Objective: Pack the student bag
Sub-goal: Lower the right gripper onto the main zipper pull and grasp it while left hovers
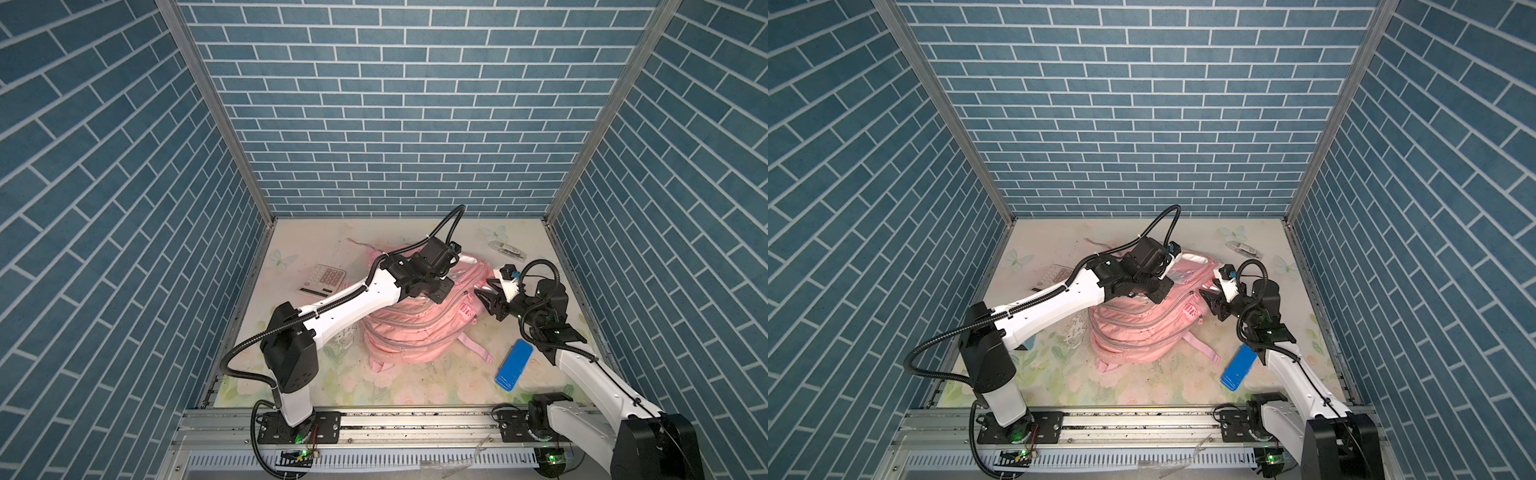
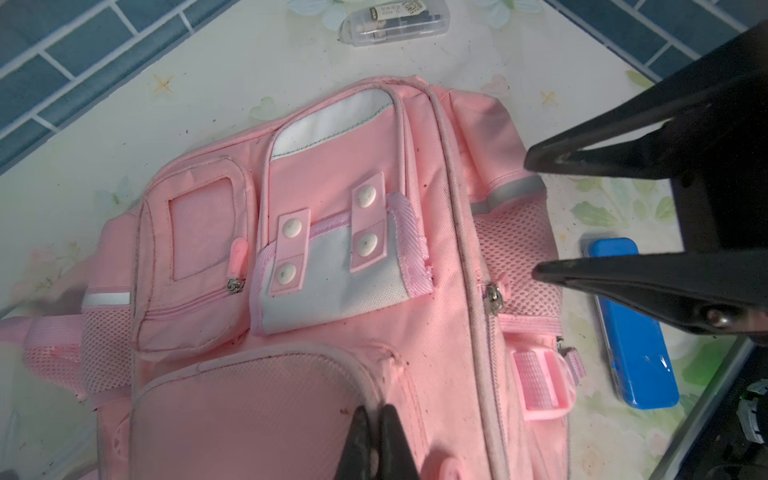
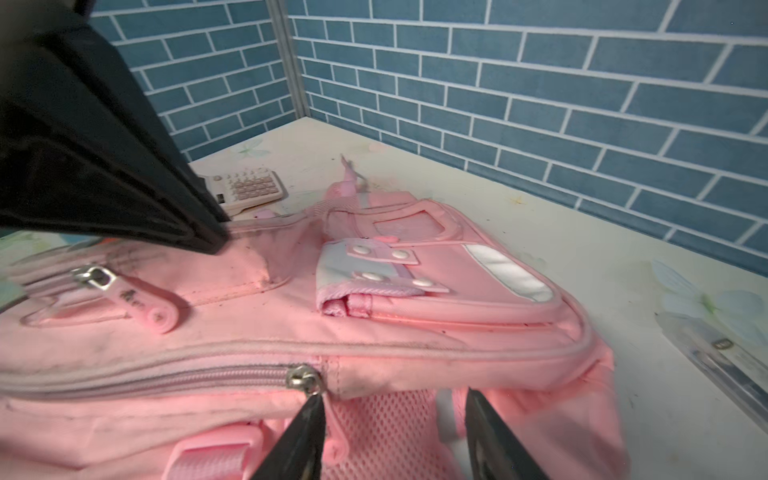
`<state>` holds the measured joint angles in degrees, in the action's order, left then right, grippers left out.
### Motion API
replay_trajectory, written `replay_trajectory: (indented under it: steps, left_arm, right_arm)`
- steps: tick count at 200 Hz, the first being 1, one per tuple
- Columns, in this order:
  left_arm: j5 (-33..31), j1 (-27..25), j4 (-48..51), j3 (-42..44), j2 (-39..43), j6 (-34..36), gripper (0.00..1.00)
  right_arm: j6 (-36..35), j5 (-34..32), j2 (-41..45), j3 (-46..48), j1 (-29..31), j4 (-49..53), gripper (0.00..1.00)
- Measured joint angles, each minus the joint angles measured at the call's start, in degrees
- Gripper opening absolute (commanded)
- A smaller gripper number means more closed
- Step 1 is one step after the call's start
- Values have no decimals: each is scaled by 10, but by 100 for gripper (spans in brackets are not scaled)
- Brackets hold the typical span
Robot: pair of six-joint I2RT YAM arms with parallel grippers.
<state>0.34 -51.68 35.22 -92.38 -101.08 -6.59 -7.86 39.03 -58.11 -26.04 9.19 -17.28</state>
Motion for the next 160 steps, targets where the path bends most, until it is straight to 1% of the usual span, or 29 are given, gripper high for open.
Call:
replay_trajectory:
  steps: [37,78,93,131,160]
  left_arm:
    - [16,5,-17,2,2,13,0]
    - [25,10,-22,2,2,24,0]
    - [29,14,-25,3,2,26,0]
    - [42,21,-40,16,8,28,0]
    - [45,22,-42,19,10,28,0]
  right_arm:
    - [3,61,-24,4,0,-16,51]
    - [18,78,-41,22,0,-38,49]
    - [21,84,-47,24,-1,-45,47]
    - [35,116,-71,26,-1,-60,37]
    - [34,148,-105,12,-1,-54,29]
